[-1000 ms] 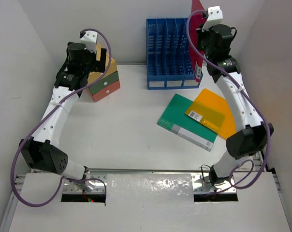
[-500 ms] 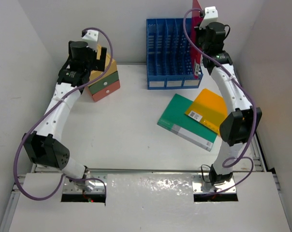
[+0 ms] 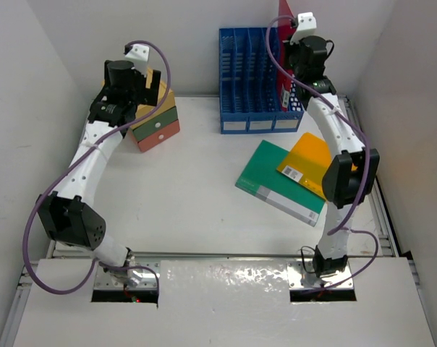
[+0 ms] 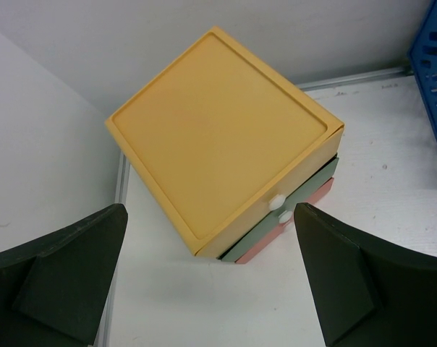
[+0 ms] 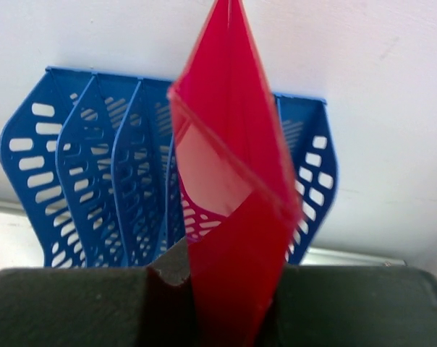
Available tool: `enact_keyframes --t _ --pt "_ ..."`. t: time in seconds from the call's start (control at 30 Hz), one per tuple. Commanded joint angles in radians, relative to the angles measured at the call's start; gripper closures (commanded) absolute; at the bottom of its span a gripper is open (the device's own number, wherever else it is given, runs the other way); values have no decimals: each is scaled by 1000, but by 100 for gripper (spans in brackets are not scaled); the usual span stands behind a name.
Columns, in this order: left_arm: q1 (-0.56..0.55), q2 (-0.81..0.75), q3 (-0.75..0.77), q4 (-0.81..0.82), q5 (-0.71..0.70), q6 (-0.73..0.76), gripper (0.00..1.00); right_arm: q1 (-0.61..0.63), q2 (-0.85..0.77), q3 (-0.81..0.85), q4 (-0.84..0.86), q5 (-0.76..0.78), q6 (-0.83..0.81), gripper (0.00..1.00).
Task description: Organize the desk
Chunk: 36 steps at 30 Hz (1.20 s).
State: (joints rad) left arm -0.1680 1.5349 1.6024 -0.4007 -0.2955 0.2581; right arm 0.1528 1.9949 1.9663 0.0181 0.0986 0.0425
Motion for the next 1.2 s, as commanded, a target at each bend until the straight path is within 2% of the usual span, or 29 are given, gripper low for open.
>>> enact_keyframes --t 0.0,0.6,0.8,0.9,1.17 --pt "10 -7 37 30 -13 10 0 -6 10 13 184 -37 11 100" --pt "16 31 31 30 -22 29 0 -44 99 -234 543 -184 26 100" --pt "18 42 31 23 -21 33 0 -47 117 -271 592 -194 49 100" --pt "18 45 30 23 -19 32 0 -48 113 -358 663 -203 72 100" --pt "19 54 24 25 -4 30 0 -48 81 -506 691 -189 73 100"
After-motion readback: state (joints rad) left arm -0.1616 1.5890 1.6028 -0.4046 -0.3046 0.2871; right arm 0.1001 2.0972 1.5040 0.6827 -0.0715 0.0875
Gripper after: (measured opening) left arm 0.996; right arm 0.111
